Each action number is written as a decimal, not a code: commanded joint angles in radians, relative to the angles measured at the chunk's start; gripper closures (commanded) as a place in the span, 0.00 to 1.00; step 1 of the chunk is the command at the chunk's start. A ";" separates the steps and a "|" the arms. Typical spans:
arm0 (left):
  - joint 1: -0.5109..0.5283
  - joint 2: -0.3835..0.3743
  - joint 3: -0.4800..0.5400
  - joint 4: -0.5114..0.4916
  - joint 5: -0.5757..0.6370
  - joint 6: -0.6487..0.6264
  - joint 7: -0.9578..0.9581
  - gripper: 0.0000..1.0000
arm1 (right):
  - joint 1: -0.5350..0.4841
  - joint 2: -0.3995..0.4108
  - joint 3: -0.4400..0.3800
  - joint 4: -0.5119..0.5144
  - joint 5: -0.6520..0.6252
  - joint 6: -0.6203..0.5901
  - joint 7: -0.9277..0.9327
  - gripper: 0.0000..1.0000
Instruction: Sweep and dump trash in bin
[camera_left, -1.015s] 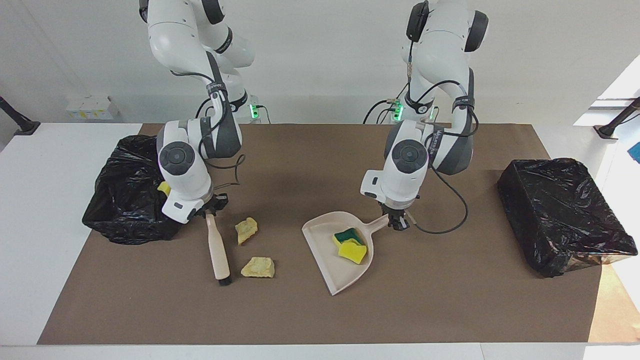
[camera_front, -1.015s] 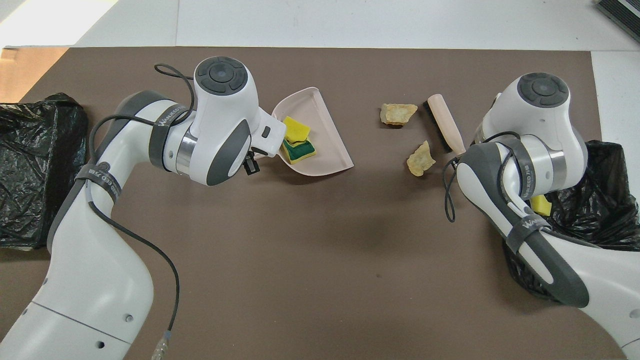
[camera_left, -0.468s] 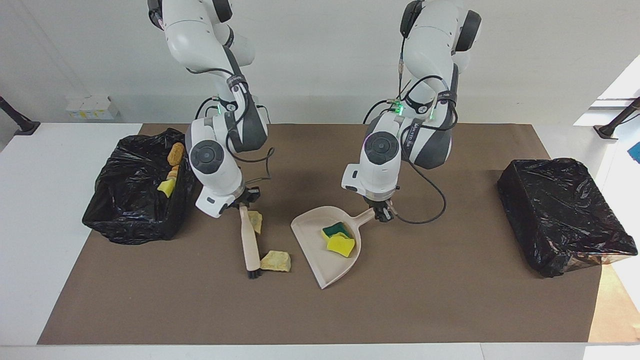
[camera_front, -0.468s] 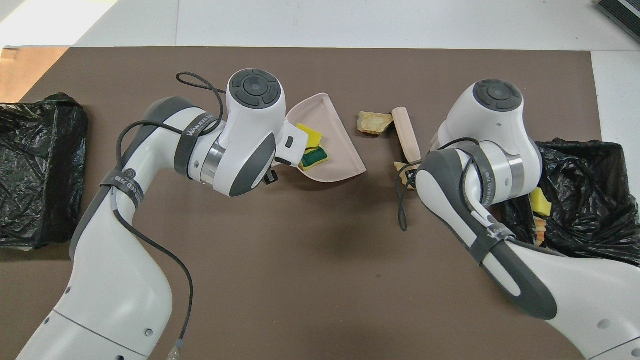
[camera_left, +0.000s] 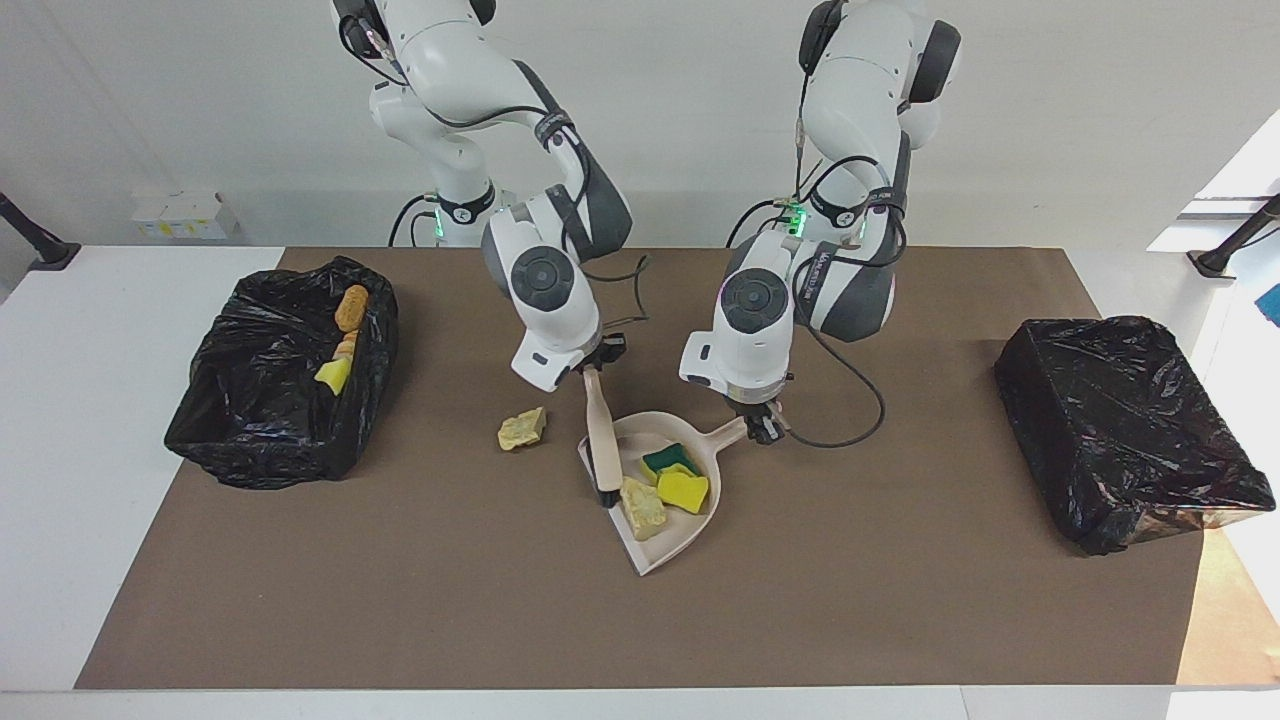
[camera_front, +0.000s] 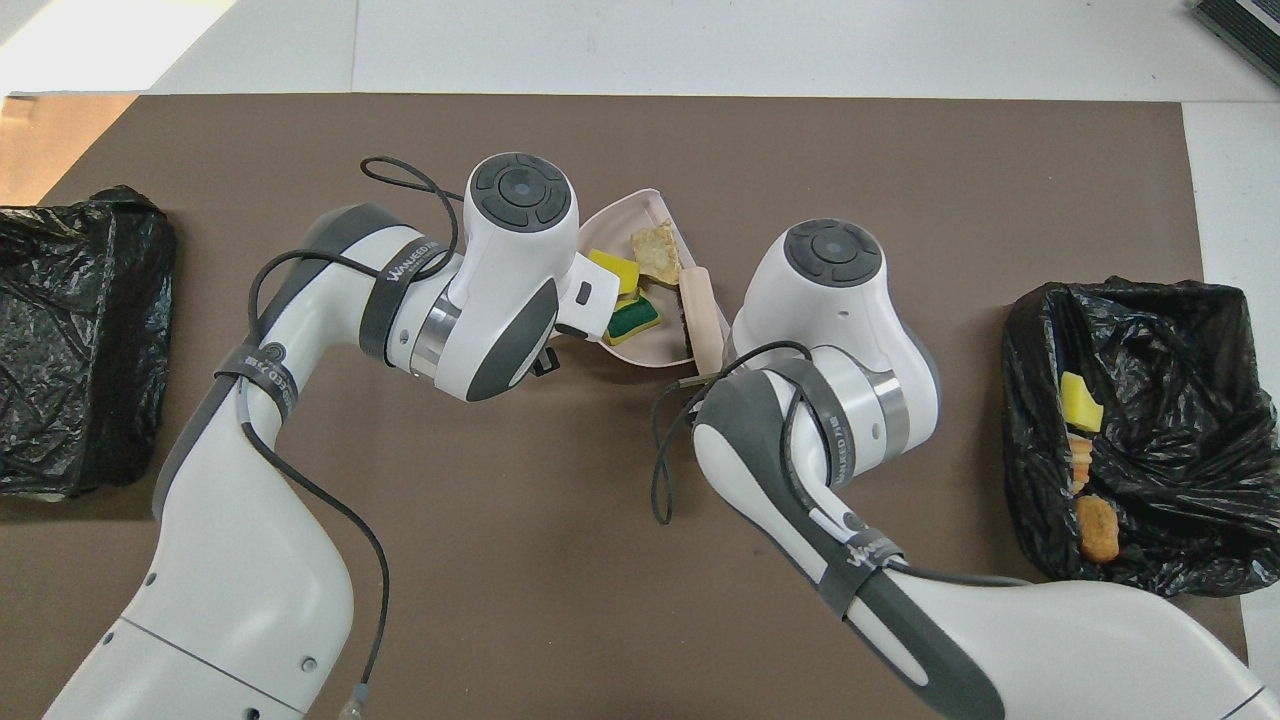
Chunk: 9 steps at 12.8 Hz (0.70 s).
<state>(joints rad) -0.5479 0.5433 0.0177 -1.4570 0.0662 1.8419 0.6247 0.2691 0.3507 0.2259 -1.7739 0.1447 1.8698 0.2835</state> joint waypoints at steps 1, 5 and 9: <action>-0.020 -0.026 0.008 -0.057 0.017 0.039 -0.025 1.00 | 0.033 -0.035 0.012 -0.032 0.059 -0.018 0.057 1.00; -0.029 -0.055 0.005 -0.101 0.110 0.049 0.025 1.00 | 0.027 -0.116 0.013 -0.033 0.090 -0.150 0.069 1.00; -0.029 -0.066 0.004 -0.120 0.107 0.039 0.058 1.00 | -0.016 -0.278 0.006 -0.174 0.092 -0.230 0.075 1.00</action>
<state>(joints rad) -0.5676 0.5207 0.0140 -1.5151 0.1545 1.8673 0.6678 0.2897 0.1732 0.2265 -1.8187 0.2123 1.6186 0.3492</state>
